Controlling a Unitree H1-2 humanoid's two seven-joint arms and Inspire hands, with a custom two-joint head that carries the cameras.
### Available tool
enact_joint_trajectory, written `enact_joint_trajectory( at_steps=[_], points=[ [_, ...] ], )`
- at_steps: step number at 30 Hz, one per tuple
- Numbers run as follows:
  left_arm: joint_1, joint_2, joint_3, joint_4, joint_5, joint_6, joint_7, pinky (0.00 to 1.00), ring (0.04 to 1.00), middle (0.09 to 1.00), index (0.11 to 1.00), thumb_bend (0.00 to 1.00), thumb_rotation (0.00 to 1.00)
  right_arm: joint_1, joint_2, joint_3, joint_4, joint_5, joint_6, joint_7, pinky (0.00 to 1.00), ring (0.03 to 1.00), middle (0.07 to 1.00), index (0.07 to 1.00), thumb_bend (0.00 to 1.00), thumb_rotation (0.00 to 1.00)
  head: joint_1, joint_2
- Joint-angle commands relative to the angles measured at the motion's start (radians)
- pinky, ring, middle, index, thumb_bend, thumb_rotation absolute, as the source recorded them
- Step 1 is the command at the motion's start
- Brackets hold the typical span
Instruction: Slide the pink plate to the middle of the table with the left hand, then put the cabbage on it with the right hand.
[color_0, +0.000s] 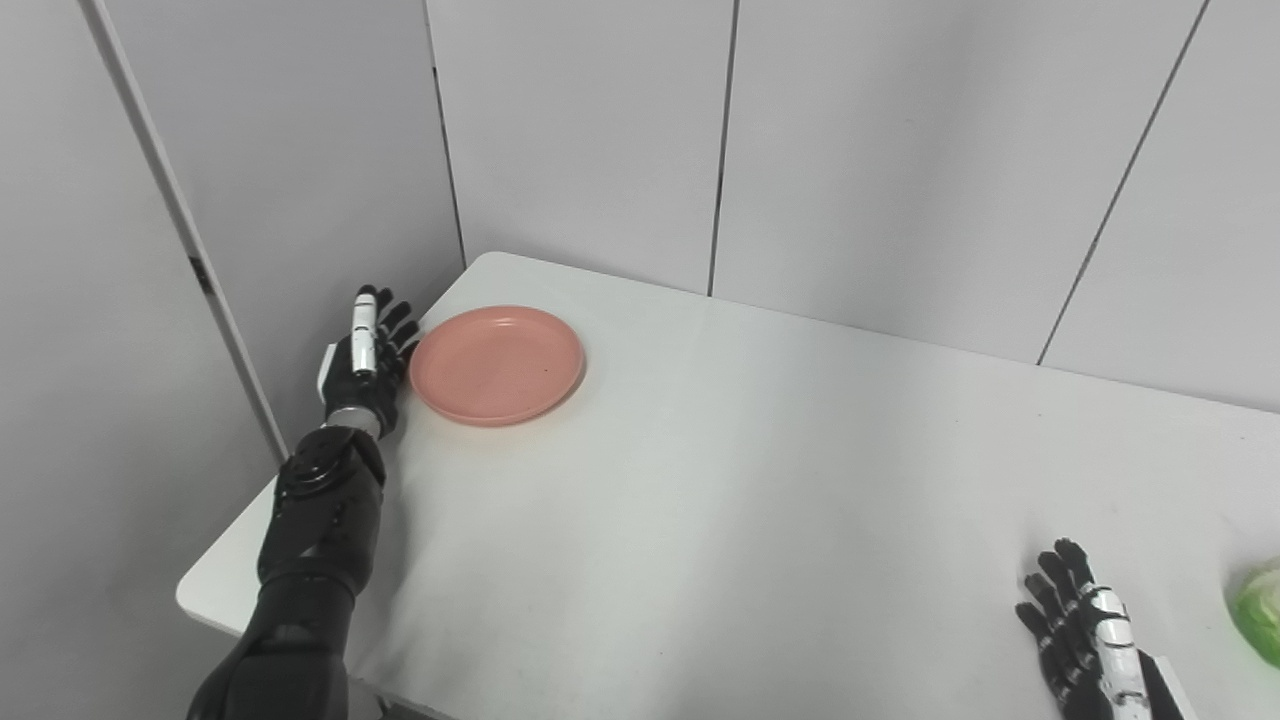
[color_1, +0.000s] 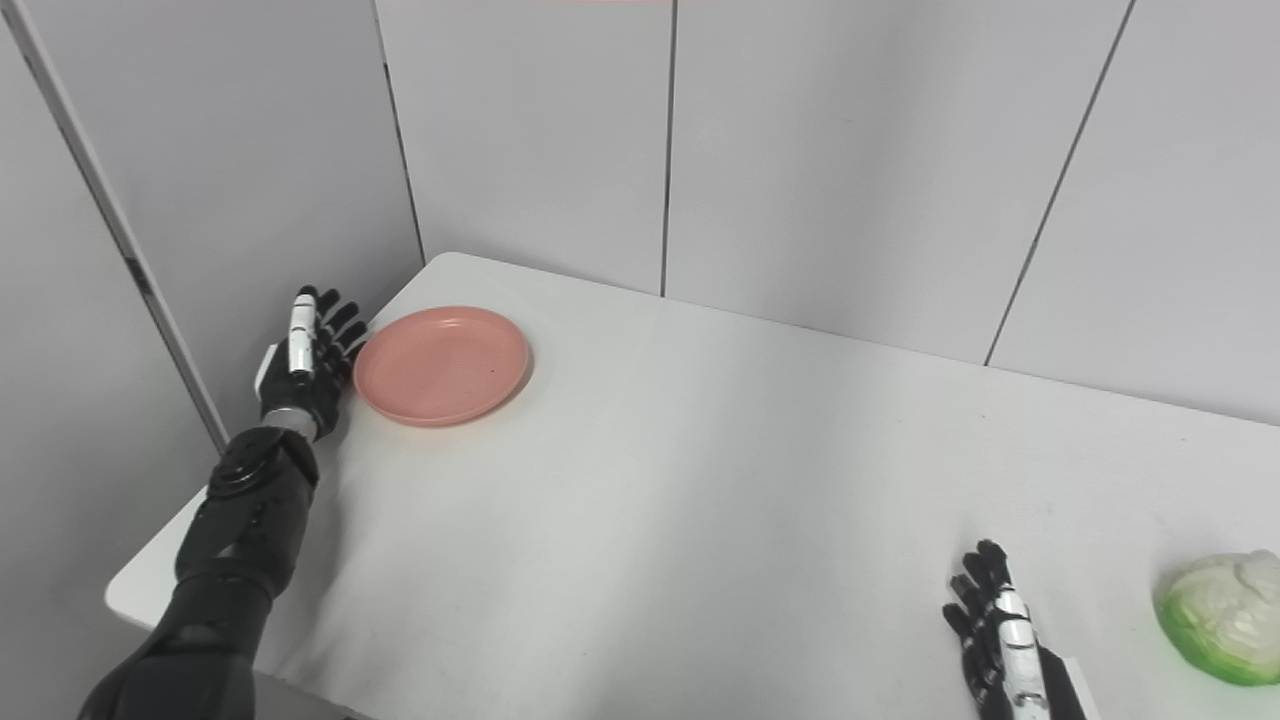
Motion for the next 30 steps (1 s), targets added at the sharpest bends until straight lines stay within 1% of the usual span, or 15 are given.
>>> enact_joint_trajectory(
  at_steps=[1, 5, 10, 12, 14, 18, 21, 26, 30],
  points=[
    [-0.021, -0.028, -0.019, 0.019, 0.002, 0.007, -0.017, 0.91, 0.913, 0.904, 0.900, 0.40, 1.00, -0.007, -0.003, -0.007, -0.027, 0.000, 0.011, 0.000, 1.00, 1.000, 1.000, 1.000, 0.23, 1.00, 0.001, 0.002],
    [-0.022, -0.044, -0.037, 0.024, 0.001, 0.000, -0.019, 0.90, 0.914, 0.909, 0.907, 0.39, 1.00, -0.006, -0.005, -0.006, -0.031, -0.002, 0.015, -0.001, 1.00, 1.000, 1.000, 1.000, 0.24, 1.00, 0.000, 0.006],
    [-0.021, -0.076, -0.041, 0.009, -0.012, 0.008, -0.026, 0.90, 0.917, 0.910, 0.902, 0.40, 1.00, -0.005, -0.005, -0.006, -0.033, -0.002, 0.016, 0.000, 1.00, 1.000, 1.000, 1.000, 0.22, 1.00, -0.002, 0.010],
    [-0.023, -0.085, -0.044, 0.008, -0.011, 0.012, -0.029, 0.91, 0.920, 0.916, 0.905, 0.40, 1.00, -0.005, -0.004, -0.005, -0.037, -0.003, 0.020, -0.002, 1.00, 1.000, 1.000, 1.000, 0.23, 1.00, -0.004, 0.011],
    [-0.022, -0.090, -0.047, 0.006, -0.010, 0.015, -0.030, 0.90, 0.915, 0.914, 0.904, 0.40, 1.00, -0.003, -0.003, -0.004, -0.041, -0.006, 0.025, -0.004, 1.00, 1.000, 1.000, 1.000, 0.24, 1.00, -0.006, 0.012],
    [-0.025, -0.102, -0.050, 0.008, -0.009, 0.018, -0.026, 0.90, 0.907, 0.906, 0.896, 0.40, 1.00, -0.003, -0.003, -0.003, -0.042, -0.007, 0.022, -0.004, 1.00, 1.000, 1.000, 1.000, 0.24, 1.00, -0.010, 0.015],
    [-0.021, -0.111, -0.054, 0.004, -0.011, 0.021, -0.036, 0.90, 0.908, 0.905, 0.896, 0.40, 1.00, -0.003, -0.002, -0.002, -0.045, -0.005, 0.027, -0.005, 1.00, 1.000, 1.000, 1.000, 0.24, 1.00, -0.013, 0.018],
    [-0.016, -0.119, -0.064, 0.003, -0.009, 0.025, -0.045, 0.91, 0.911, 0.911, 0.902, 0.42, 1.00, -0.003, 0.002, 0.000, -0.043, -0.012, 0.022, -0.009, 1.00, 1.000, 1.000, 1.000, 0.23, 1.00, -0.035, 0.025],
    [-0.017, -0.129, -0.065, -0.002, -0.020, 0.042, -0.046, 0.88, 0.897, 0.890, 0.880, 0.43, 1.00, -0.003, 0.007, 0.006, -0.038, -0.025, 0.015, -0.014, 1.00, 1.000, 1.000, 1.000, 0.24, 1.00, -0.061, 0.031]
  ],
)
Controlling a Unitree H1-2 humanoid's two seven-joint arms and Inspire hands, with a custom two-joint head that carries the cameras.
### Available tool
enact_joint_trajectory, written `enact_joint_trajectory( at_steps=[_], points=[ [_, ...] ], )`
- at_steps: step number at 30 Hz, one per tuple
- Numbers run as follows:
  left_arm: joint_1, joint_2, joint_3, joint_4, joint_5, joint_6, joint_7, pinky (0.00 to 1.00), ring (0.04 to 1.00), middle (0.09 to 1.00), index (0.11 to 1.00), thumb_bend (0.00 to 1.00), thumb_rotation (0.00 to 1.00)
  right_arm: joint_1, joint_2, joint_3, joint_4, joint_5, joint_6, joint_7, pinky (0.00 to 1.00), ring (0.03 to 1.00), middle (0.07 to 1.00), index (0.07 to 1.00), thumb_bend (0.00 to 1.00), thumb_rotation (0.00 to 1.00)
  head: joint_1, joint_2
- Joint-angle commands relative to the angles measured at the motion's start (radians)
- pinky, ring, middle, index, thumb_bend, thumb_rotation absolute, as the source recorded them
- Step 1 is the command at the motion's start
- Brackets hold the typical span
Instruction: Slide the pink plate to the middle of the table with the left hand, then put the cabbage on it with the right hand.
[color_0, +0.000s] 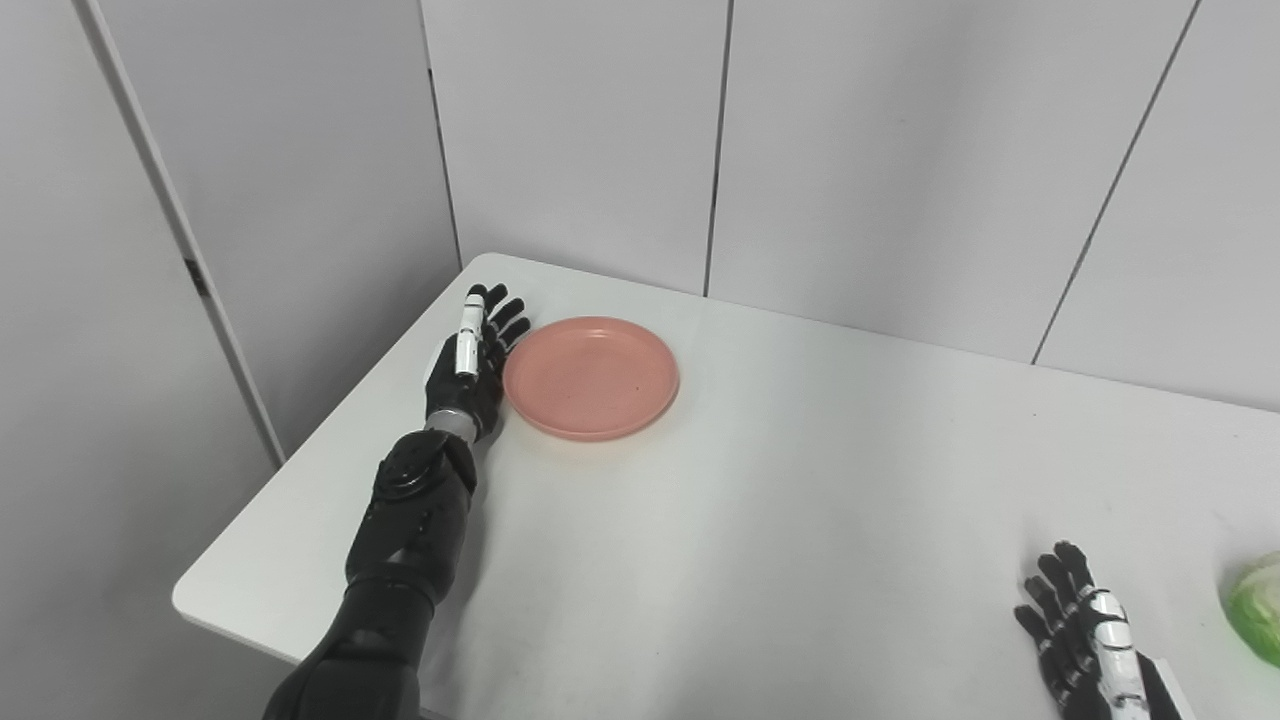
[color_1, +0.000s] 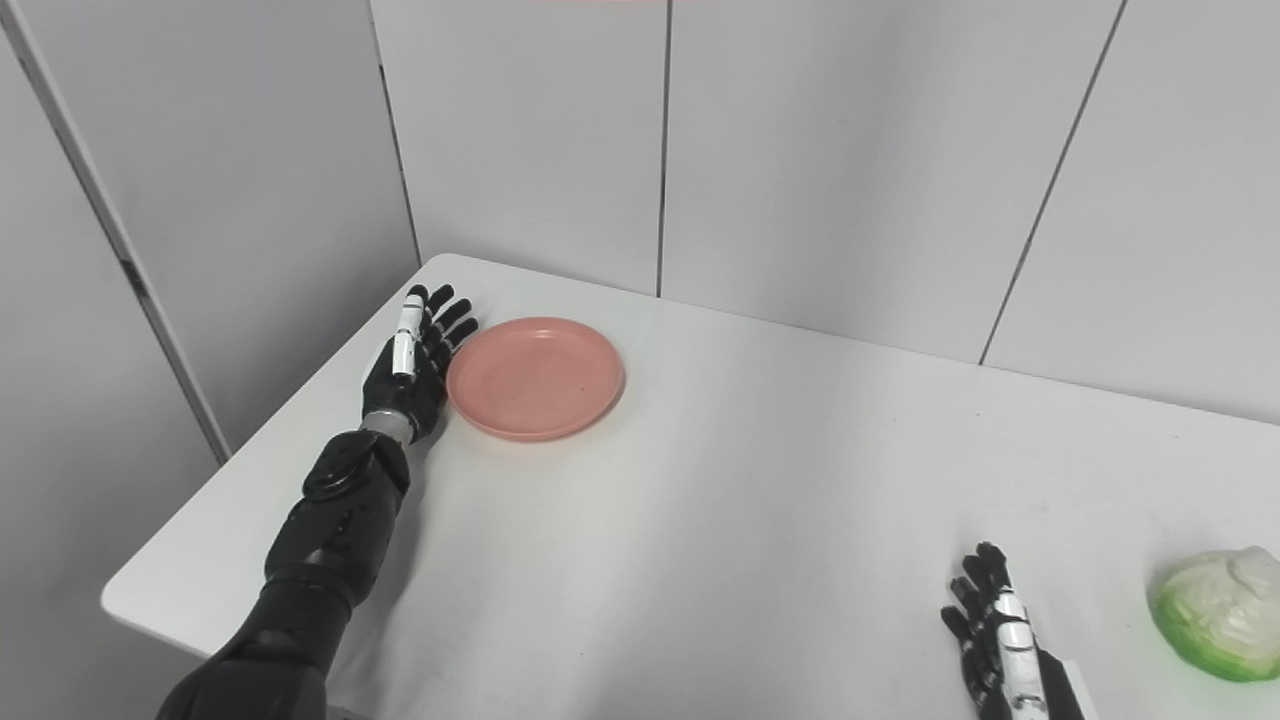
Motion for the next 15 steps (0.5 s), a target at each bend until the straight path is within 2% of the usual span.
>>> enact_joint_trajectory(
  at_steps=[1, 10, 15],
  points=[
    [0.009, -0.024, -0.007, 0.018, -0.017, 0.061, -0.010, 0.87, 0.893, 0.889, 0.878, 0.43, 1.00, -0.009, 0.006, 0.003, -0.022, -0.006, -0.001, 0.000, 1.00, 1.000, 1.000, 1.000, 0.24, 1.00, -0.014, 0.002],
    [0.018, -0.046, -0.031, -0.019, -0.021, 0.079, -0.050, 0.87, 0.895, 0.895, 0.880, 0.43, 1.00, -0.009, 0.015, 0.009, -0.007, -0.009, -0.012, 0.002, 1.00, 1.000, 1.000, 1.000, 0.30, 1.00, -0.057, 0.015],
    [0.027, -0.077, -0.049, -0.079, -0.022, 0.111, -0.051, 0.88, 0.898, 0.896, 0.882, 0.43, 1.00, -0.012, 0.023, 0.012, 0.004, -0.018, -0.028, -0.003, 1.00, 1.000, 1.000, 1.000, 0.31, 1.00, -0.085, 0.026]
  ],
)
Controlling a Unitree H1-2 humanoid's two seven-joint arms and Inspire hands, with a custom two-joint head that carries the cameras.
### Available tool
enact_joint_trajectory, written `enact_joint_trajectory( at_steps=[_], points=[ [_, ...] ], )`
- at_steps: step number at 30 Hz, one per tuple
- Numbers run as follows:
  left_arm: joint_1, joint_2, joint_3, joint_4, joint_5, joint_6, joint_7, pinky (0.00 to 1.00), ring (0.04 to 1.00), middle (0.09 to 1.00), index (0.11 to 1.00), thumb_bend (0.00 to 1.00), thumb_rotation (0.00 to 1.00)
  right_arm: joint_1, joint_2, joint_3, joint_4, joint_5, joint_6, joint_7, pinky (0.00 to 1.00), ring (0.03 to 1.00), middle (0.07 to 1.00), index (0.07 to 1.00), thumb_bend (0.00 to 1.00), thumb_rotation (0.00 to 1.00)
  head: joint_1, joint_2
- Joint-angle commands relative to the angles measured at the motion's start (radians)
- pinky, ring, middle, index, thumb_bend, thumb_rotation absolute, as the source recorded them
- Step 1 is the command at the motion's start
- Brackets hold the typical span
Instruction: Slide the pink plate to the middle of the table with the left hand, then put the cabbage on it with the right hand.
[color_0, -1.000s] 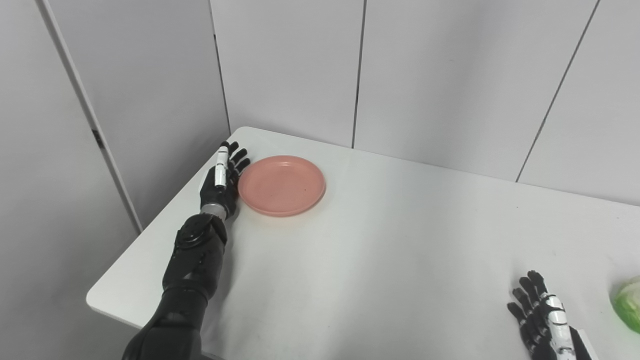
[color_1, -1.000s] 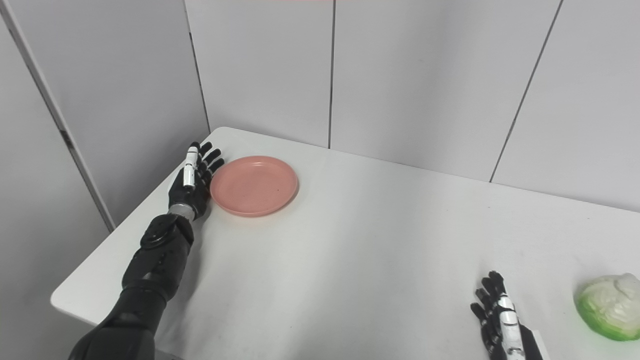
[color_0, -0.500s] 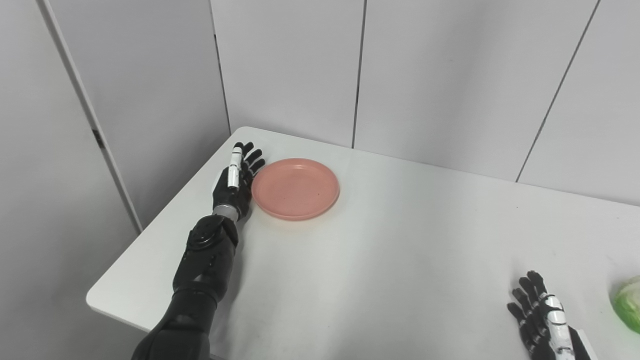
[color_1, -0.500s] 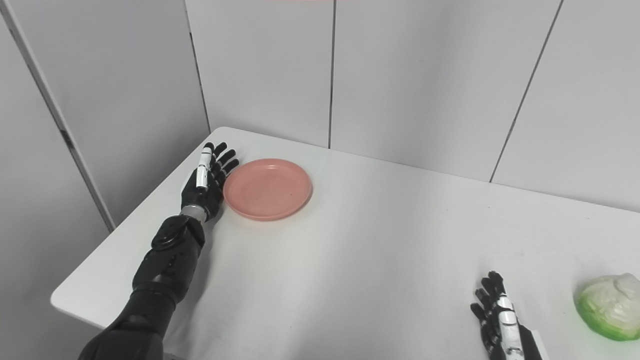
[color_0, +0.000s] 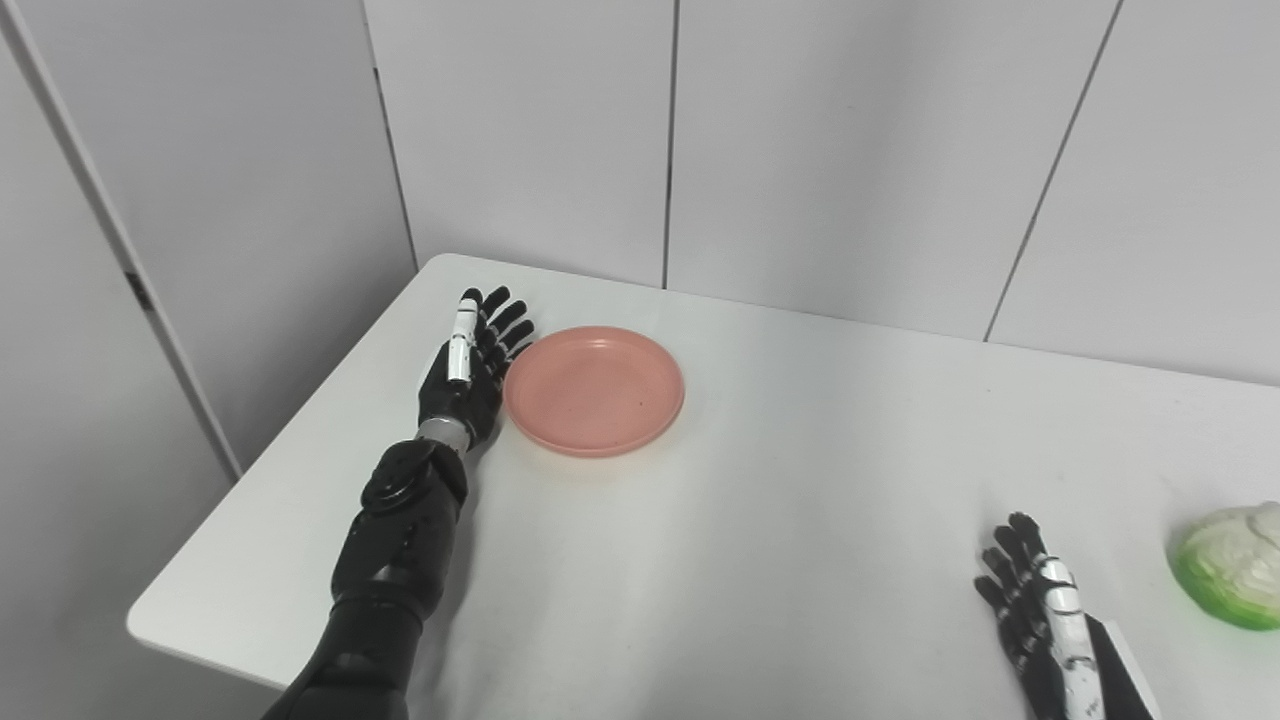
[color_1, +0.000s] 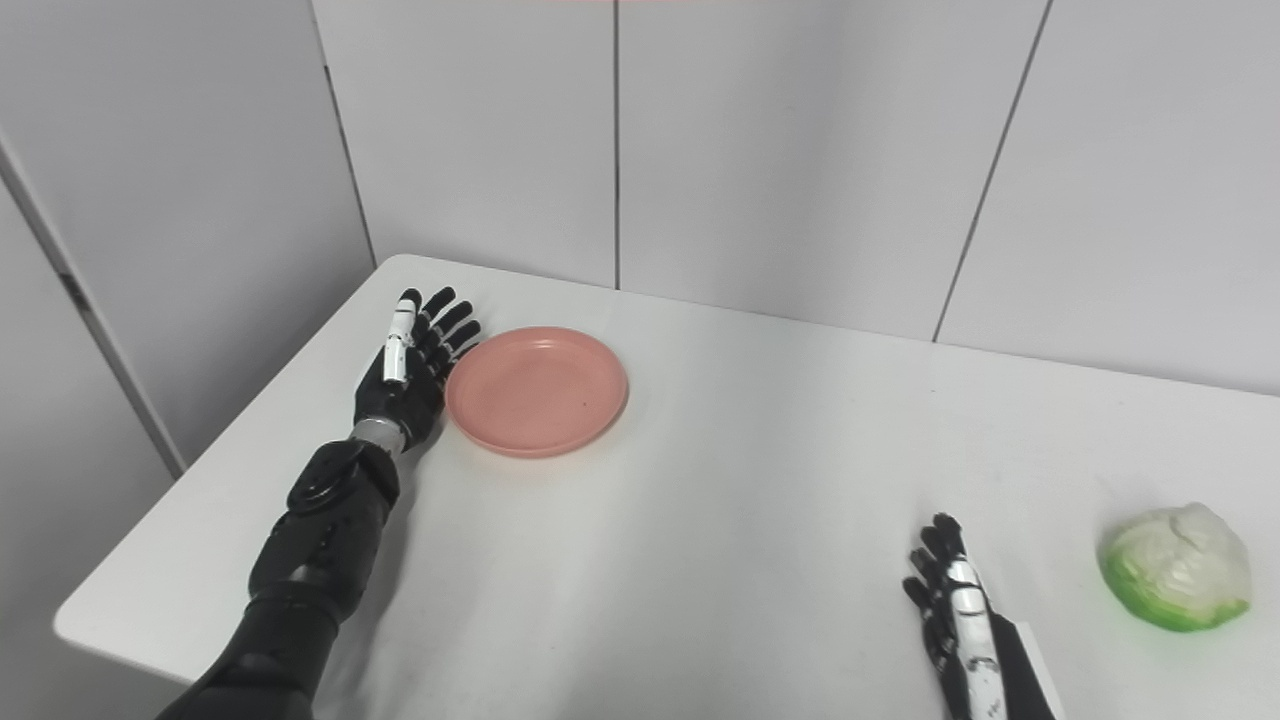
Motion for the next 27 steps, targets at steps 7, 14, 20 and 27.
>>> enact_joint_trajectory(
  at_steps=[7, 14, 20, 27],
  points=[
    [0.018, -0.062, -0.019, -0.041, -0.027, 0.105, -0.006, 0.88, 0.894, 0.894, 0.876, 0.43, 1.00, -0.013, 0.024, 0.007, -0.002, -0.015, -0.022, -0.001, 1.00, 1.000, 1.000, 1.000, 0.32, 1.00, -0.031, 0.012],
    [0.048, -0.103, -0.047, -0.099, -0.036, 0.132, -0.025, 0.88, 0.897, 0.898, 0.886, 0.42, 1.00, -0.015, 0.032, 0.009, -0.005, -0.019, -0.013, -0.003, 1.00, 1.000, 1.000, 1.000, 0.34, 1.00, -0.056, 0.022],
    [0.099, -0.146, -0.088, -0.205, -0.041, 0.176, -0.017, 0.88, 0.895, 0.898, 0.885, 0.42, 1.00, -0.017, 0.034, 0.013, 0.003, -0.030, -0.024, -0.005, 1.00, 1.000, 1.000, 1.000, 0.35, 1.00, -0.064, 0.028],
    [0.136, -0.180, -0.112, -0.307, -0.059, 0.239, -0.022, 0.92, 0.925, 0.921, 0.904, 0.42, 1.00, -0.021, 0.042, 0.016, 0.002, -0.036, -0.019, -0.005, 1.00, 1.000, 1.000, 1.000, 0.35, 1.00, -0.103, 0.038]
  ],
)
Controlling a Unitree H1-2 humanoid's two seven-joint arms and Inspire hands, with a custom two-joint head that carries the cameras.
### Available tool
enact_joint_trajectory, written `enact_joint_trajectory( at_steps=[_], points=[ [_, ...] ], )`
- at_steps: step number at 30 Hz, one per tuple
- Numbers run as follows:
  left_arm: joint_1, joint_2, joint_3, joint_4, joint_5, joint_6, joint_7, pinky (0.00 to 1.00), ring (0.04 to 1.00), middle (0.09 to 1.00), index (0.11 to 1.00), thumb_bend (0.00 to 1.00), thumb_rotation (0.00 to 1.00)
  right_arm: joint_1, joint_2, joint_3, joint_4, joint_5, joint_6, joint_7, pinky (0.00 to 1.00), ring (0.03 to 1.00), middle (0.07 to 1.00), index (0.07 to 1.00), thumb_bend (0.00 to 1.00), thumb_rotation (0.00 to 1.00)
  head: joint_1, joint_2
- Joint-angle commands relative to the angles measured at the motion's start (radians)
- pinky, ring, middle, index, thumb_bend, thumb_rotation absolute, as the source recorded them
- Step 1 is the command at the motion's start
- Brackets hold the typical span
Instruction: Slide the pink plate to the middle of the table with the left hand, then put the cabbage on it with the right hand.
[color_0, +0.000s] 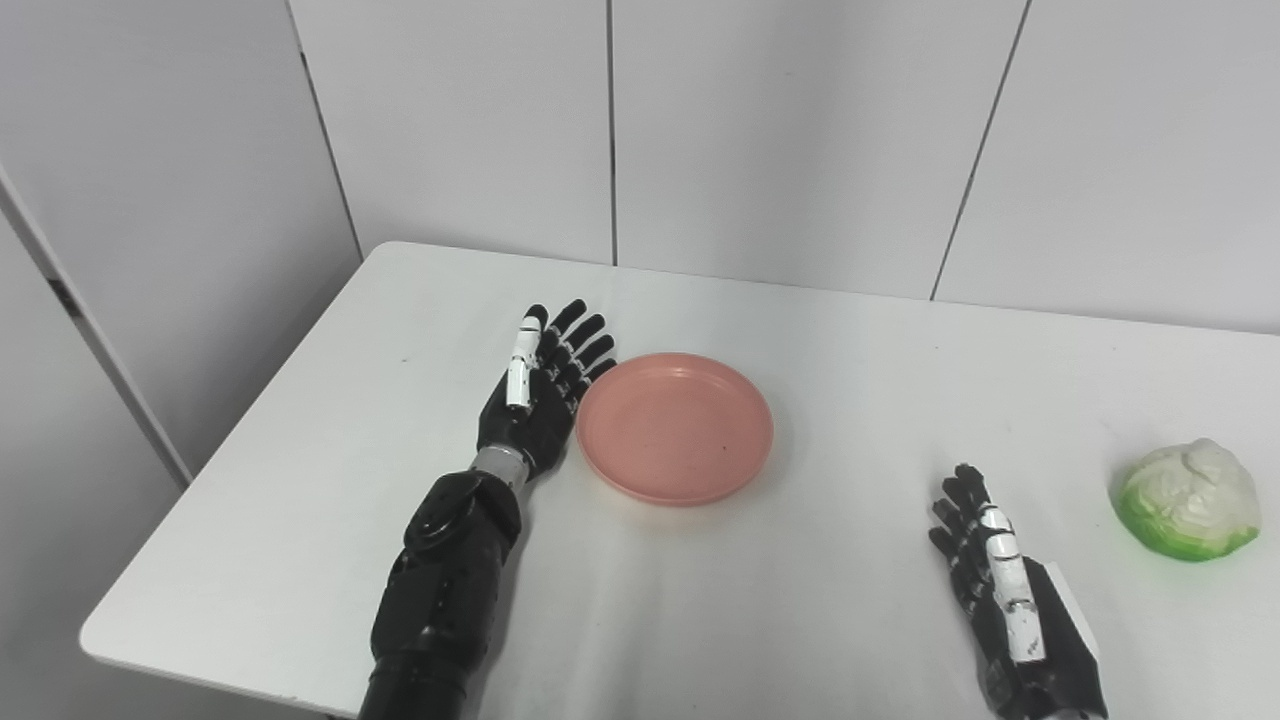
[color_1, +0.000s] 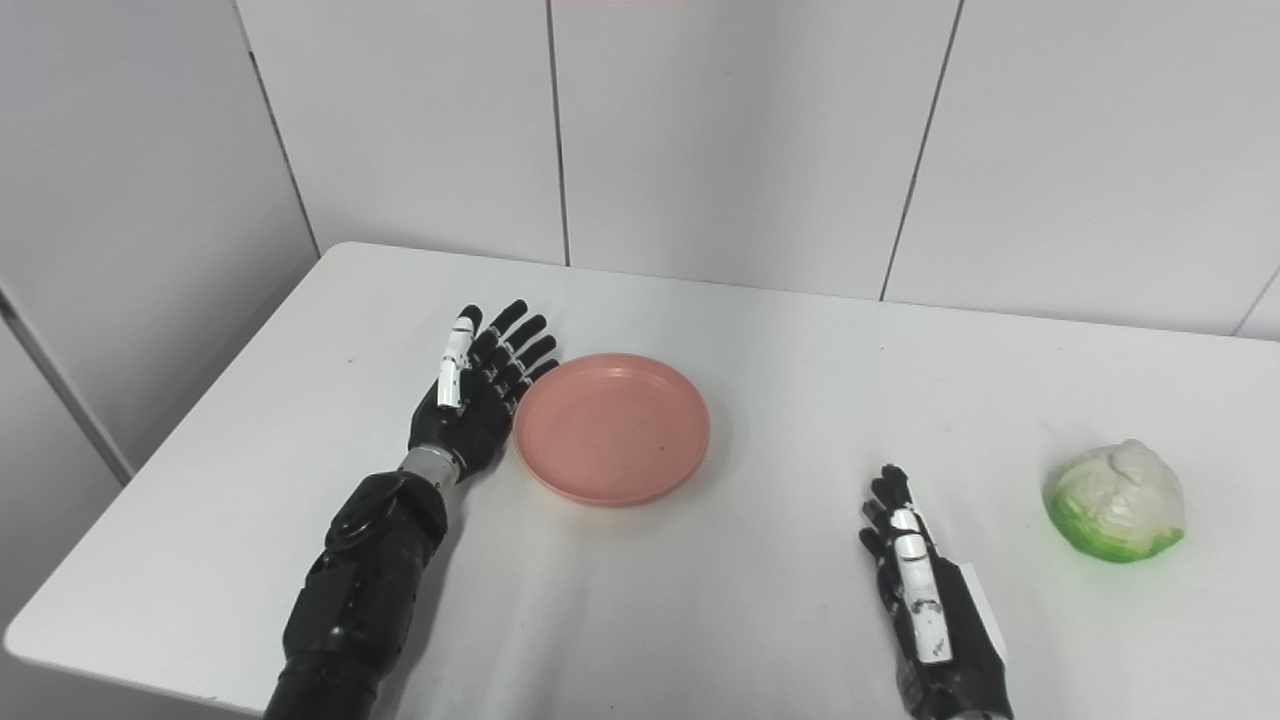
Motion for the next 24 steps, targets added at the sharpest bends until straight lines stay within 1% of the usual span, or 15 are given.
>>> enact_joint_trajectory(
  at_steps=[1, 6, 13, 18, 24],
  points=[
    [0.019, -0.008, -0.012, -0.021, -0.014, 0.067, -0.002, 0.93, 0.932, 0.927, 0.909, 0.42, 1.00, -0.019, 0.010, 0.010, -0.004, -0.003, -0.008, 0.004, 1.00, 1.000, 1.000, 1.000, 0.35, 1.00, -0.013, 0.003],
    [0.040, -0.015, -0.038, -0.060, -0.014, 0.095, -0.010, 0.95, 0.946, 0.942, 0.921, 0.41, 1.00, -0.020, 0.017, 0.013, 0.005, -0.006, -0.020, 0.005, 1.00, 1.000, 1.000, 1.000, 0.34, 1.00, -0.041, 0.009],
    [0.066, -0.029, -0.060, -0.117, -0.037, 0.133, -0.017, 0.97, 0.957, 0.956, 0.931, 0.39, 1.00, -0.022, 0.030, 0.019, -0.004, -0.015, -0.001, -0.005, 1.00, 1.000, 1.000, 1.000, 0.34, 1.00, -0.087, 0.021],
    [0.091, -0.043, -0.077, -0.160, -0.041, 0.161, -0.021, 0.96, 0.957, 0.956, 0.932, 0.40, 1.00, -0.023, 0.039, 0.022, -0.006, -0.023, 0.005, -0.014, 1.00, 1.000, 1.000, 1.000, 0.33, 1.00, -0.110, 0.027],
    [0.109, -0.045, -0.105, -0.183, -0.039, 0.164, -0.042, 0.98, 0.966, 0.966, 0.945, 0.41, 1.00, -0.028, 0.045, 0.025, 0.001, -0.028, 0.003, -0.015, 1.00, 1.000, 1.000, 1.000, 0.33, 1.00, -0.149, 0.031]
  ],
)
